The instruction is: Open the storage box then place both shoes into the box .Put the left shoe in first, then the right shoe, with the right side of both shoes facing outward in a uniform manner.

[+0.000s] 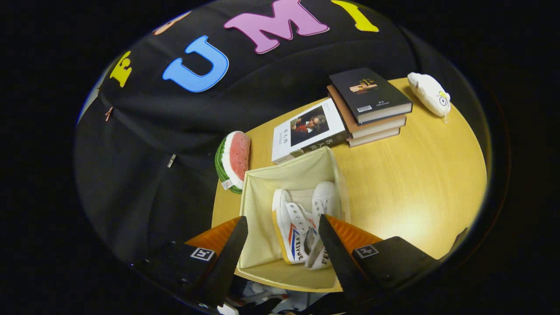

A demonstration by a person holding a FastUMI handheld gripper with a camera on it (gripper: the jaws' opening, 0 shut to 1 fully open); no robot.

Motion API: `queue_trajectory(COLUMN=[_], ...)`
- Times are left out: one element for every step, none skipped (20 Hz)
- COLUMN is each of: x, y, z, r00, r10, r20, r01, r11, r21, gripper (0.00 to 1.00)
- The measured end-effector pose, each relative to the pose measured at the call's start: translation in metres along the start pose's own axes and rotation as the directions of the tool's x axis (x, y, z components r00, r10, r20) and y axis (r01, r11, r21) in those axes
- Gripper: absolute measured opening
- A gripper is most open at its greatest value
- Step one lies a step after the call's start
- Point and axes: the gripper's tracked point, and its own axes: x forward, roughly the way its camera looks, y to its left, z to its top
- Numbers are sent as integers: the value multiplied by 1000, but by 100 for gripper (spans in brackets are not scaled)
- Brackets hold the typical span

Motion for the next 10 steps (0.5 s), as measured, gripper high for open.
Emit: queue_trajectory(x=[-7, -14, -24, -35, -48, -61, -74, -88, -104, -119], y=[-2, -1, 0, 1, 2, 1, -1, -2, -4, -5], z=[5, 10, 17, 24, 33, 43, 53, 63, 74, 84], r00=[1000, 998, 995, 990, 983, 973, 961, 946, 929, 909], r10=[-8, -7, -3, 3, 6, 8, 8, 6, 4, 3], r20=[28, 60, 97, 139, 184, 230, 276, 323, 369, 416], r01=[9, 11, 12, 13, 20, 30, 46, 64, 83, 104], r11=[999, 998, 996, 993, 990, 986, 982, 977, 972, 967], r21=[-37, -66, -92, -117, -140, -163, -186, -205, -221, -232], gripper=[99, 99, 99, 99, 99, 99, 99, 99, 99, 99])
